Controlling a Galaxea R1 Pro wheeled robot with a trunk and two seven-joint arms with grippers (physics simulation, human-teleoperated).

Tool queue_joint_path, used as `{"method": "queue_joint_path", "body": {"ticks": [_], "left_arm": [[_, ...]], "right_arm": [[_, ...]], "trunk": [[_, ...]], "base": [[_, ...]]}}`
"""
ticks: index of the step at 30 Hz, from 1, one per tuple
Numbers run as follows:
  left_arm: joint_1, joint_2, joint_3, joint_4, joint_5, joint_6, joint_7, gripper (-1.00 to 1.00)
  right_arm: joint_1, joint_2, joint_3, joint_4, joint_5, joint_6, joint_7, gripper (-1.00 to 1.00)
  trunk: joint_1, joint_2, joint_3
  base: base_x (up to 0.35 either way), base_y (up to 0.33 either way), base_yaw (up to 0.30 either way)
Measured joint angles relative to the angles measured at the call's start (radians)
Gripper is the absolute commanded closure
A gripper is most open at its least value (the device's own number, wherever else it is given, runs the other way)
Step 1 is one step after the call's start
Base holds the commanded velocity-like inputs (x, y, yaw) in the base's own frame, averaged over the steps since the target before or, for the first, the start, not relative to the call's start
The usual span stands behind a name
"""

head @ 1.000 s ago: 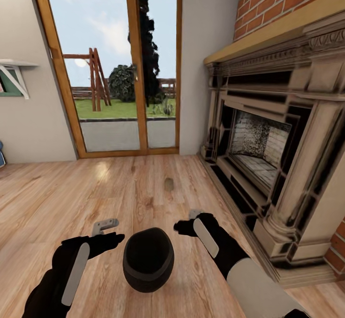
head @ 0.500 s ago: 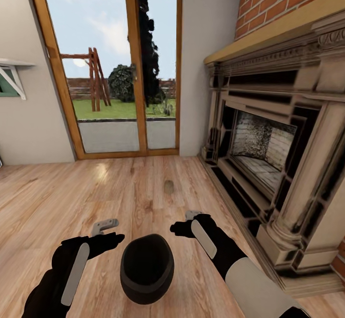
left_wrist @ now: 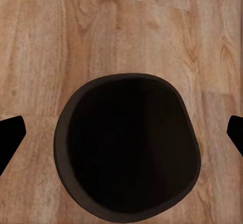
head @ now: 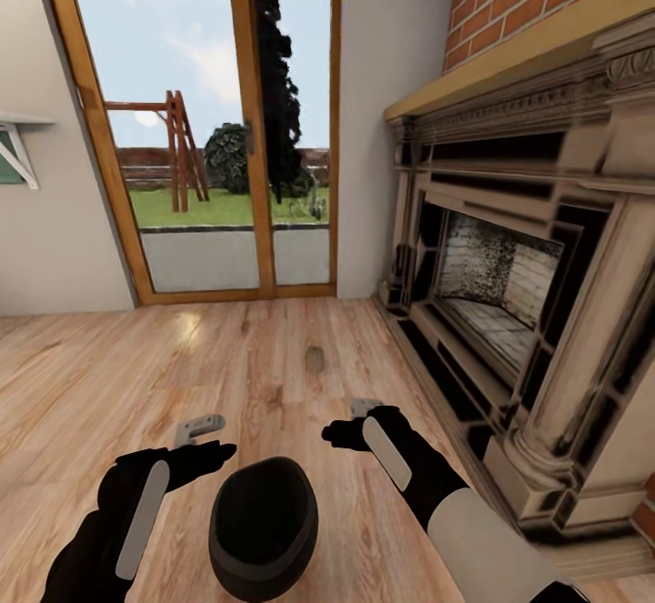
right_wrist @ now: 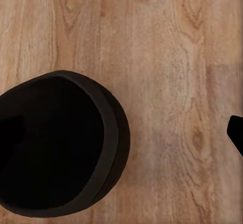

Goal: Place each of the two pumpkins and all three candles from the living room inside a cabinet in the living room (use any cabinet), then make sure every cabinet is closed, and position the cauldron so it is next to a table in the living room.

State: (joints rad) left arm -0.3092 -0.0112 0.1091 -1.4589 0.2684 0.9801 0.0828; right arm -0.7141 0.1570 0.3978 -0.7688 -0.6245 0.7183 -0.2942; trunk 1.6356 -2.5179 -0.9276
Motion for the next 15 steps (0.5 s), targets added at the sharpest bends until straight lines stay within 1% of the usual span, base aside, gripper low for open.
{"method": "queue_joint_path", "body": {"ticks": [3,7,11,15], "left_arm": [[0.000,0.000,0.001,0.000,0.002,0.000,0.000,-1.00],[0.000,0.000,0.002,0.000,-0.001,0.000,0.000,-1.00],[0.000,0.000,0.003,0.000,-0.001,0.000,0.004,-1.00],[0.000,0.000,0.004,0.000,-0.002,-0.001,0.013,-1.00]], "right_arm": [[0.000,0.001,0.000,0.001,0.000,0.000,0.007,-1.00],[0.000,0.001,0.001,0.001,0.000,0.005,0.046,-1.00],[0.000,0.001,0.004,0.000,0.000,0.009,0.057,-1.00],[0.000,0.002,0.020,0.000,0.000,0.010,0.060,-1.00]], "trunk": [[0.000,0.000,0.000],[0.000,0.000,0.000],[0.000,0.000,0.000],[0.000,0.000,0.000]], "base": [[0.011,0.142,0.000],[0.003,0.106,0.000],[0.009,0.020,0.000],[0.086,-0.048,0.000]]}}
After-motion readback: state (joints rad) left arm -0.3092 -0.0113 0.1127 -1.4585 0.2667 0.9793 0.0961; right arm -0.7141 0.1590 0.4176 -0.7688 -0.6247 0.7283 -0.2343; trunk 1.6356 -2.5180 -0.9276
